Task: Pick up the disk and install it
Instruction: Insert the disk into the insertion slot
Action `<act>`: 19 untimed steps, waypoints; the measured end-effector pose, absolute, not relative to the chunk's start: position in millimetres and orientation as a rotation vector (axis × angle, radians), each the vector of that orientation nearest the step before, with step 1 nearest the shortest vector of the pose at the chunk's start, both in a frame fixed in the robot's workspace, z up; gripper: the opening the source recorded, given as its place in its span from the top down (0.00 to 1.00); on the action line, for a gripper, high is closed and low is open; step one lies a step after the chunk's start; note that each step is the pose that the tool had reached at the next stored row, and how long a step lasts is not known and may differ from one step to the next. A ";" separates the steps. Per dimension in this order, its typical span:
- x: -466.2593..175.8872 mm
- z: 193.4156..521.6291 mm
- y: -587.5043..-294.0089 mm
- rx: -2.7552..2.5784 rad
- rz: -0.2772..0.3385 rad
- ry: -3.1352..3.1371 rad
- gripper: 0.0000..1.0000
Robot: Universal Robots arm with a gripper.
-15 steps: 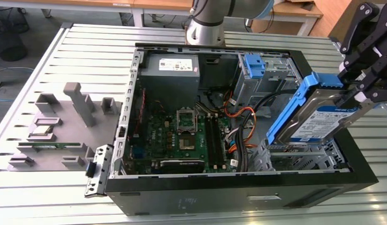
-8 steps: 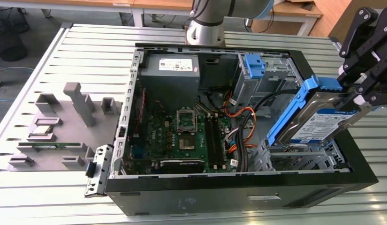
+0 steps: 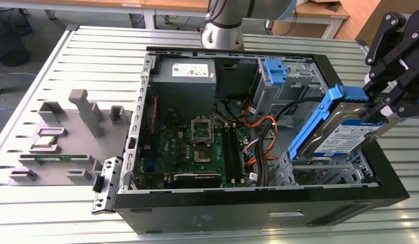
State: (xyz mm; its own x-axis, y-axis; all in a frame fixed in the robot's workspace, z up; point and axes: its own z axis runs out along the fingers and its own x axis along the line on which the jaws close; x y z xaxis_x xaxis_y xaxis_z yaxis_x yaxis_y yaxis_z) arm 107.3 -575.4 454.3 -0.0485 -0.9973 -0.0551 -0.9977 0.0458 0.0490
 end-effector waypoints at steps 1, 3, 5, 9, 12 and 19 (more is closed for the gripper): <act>107.3 454.3 -575.4 -2.163 0.115 2.267 0.65; 107.7 454.0 -575.4 -2.163 0.115 2.267 0.65; 108.4 453.9 -575.4 -2.163 0.115 2.267 0.65; 108.5 452.9 -575.4 -2.163 0.116 2.267 0.65; 108.5 451.8 -575.4 -2.163 0.115 2.267 0.65; 108.5 450.1 -575.4 -2.163 0.115 2.267 0.65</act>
State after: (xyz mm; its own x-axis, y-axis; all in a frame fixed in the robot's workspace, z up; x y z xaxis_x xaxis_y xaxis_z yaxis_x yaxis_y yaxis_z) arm 108.5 -575.4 450.1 -0.0484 -0.9973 -0.0551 -0.9978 0.0457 0.0490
